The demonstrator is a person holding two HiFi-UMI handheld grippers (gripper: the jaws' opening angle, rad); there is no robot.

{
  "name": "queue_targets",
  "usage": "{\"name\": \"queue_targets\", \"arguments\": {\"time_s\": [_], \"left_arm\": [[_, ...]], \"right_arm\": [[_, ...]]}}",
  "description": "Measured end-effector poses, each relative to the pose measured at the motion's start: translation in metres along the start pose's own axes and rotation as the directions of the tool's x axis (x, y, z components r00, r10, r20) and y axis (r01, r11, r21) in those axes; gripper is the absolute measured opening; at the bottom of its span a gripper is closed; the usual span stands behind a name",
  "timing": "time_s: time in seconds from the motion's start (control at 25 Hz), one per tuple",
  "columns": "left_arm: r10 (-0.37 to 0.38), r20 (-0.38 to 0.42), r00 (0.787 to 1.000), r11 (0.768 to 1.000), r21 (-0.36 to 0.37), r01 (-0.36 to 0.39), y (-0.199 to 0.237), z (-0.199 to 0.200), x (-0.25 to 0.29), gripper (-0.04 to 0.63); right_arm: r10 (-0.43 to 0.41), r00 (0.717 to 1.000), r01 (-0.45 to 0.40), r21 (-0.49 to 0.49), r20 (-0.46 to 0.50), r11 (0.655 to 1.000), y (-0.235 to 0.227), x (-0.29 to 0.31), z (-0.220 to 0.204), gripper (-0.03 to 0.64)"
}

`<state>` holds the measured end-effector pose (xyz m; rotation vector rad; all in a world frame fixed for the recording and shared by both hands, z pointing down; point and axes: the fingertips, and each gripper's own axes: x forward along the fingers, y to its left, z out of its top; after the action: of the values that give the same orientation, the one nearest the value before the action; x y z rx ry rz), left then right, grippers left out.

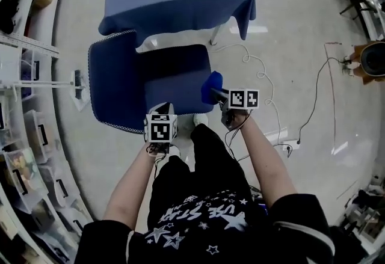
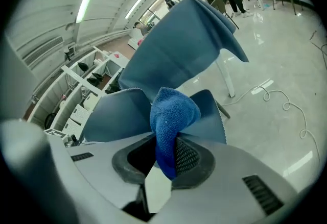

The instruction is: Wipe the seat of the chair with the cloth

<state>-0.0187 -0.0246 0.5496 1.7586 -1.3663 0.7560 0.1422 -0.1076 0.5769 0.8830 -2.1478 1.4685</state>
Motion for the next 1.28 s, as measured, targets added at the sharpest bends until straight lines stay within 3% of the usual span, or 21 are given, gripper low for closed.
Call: {"name": "queue_targets", "arguments": {"time_s": [0.16, 0.36, 0.64, 0.76, 0.92, 1.12, 1.28], "left_arm": [[-0.02, 0.108, 0.994, 1.0, -0.016, 0.022, 0.006, 0.032, -0.039, 0.02], [-0.045, 0.212, 0.976, 0.999, 0.03, 0.04, 0.014, 0.052, -0.096, 0.021], [-0.084, 0.329, 0.94, 0.996, 0.05, 0.071, 0.031, 0.053, -0.171, 0.02], [-0.116, 0.355, 0.928, 0.993, 0.06, 0.102, 0.034, 0.044, -0.2, 0.021], [-0.175, 0.374, 0.911, 0.981, 0.145, 0.129, 0.032, 0.025, -0.232, 0.02], [-0.228, 0.348, 0.909, 0.963, 0.221, 0.157, 0.029, 0.001, -0.245, 0.021], [-0.237, 0.352, 0.906, 0.959, 0.231, 0.161, 0.022, -0.003, -0.246, 0.021]], "right_arm": [[0.017, 0.998, -0.013, -0.07, 0.052, 0.997, 0.049, -0.026, 0.009, 0.069], [-0.016, 0.995, 0.043, -0.26, 0.103, 0.965, 0.111, -0.059, 0.017, 0.067], [-0.004, 0.956, 0.098, -0.304, 0.294, 0.948, 0.183, -0.102, 0.033, 0.066], [-0.004, 0.935, 0.12, -0.306, 0.354, 0.944, 0.207, -0.115, 0.018, 0.064], [-0.025, 0.926, 0.159, -0.331, 0.376, 0.93, 0.234, -0.125, -0.018, 0.064], [-0.046, 0.911, 0.198, -0.336, 0.411, 0.921, 0.25, -0.144, -0.056, 0.063], [-0.083, 0.904, 0.228, -0.307, 0.42, 0.924, 0.237, -0.158, -0.071, 0.063]]}}
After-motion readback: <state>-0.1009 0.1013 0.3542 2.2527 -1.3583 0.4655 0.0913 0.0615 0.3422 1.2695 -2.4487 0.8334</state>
